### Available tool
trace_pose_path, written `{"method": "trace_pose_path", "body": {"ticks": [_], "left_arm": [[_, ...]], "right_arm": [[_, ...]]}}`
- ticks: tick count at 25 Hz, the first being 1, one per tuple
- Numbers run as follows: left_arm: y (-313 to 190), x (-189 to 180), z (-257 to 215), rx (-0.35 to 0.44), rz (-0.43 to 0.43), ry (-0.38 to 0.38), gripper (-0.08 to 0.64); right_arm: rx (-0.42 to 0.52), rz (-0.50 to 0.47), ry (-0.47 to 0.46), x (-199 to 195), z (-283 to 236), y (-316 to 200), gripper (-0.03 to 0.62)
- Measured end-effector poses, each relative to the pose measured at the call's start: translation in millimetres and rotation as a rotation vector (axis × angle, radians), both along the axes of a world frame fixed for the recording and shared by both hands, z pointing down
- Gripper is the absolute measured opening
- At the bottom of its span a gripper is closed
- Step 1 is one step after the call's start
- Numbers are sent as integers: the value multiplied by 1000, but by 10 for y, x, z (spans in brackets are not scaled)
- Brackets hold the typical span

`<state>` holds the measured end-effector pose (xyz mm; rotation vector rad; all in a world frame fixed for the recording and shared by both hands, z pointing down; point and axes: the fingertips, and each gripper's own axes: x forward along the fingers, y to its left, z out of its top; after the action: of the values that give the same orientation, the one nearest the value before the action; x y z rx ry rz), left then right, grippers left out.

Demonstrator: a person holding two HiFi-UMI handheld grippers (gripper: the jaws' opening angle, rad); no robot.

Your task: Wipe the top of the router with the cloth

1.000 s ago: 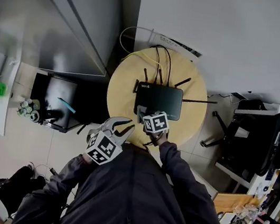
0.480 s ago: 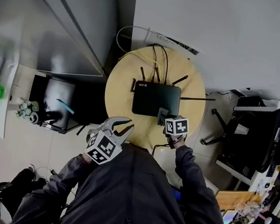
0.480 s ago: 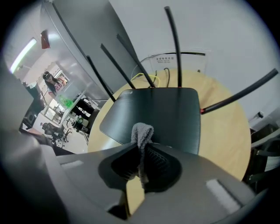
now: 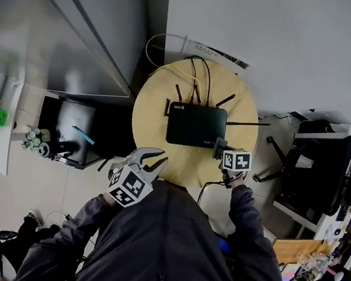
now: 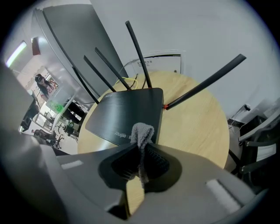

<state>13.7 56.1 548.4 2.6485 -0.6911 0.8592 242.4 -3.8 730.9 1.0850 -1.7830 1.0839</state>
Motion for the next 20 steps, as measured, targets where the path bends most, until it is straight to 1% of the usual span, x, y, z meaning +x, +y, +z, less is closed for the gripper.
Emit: {"method": "trace_pose_path", "body": {"ticks": [4,6,9,11,16,20], "left_arm": [[9,3,2,-2,1,0,67],[18,15,5,-2,5,1,67],[14,19,8,-4,7,1,67],[12,18,12,-5,8,-1,67],[19,-33,17,-8,2,-14,67],[39,-127,11,-13,-15,-35,67]], "right_arm": [[15,-7,31,-14,-14,-5,25],[44,-24,3,-141,-72,3,25],[98,-94,-84,-546,-211,19,25],[110,-146,-128,-844,-265,62,25],[87,-264,-210,-1527,-239,259,25],[41,-302,-258,-1937,-88,423,25]]}}
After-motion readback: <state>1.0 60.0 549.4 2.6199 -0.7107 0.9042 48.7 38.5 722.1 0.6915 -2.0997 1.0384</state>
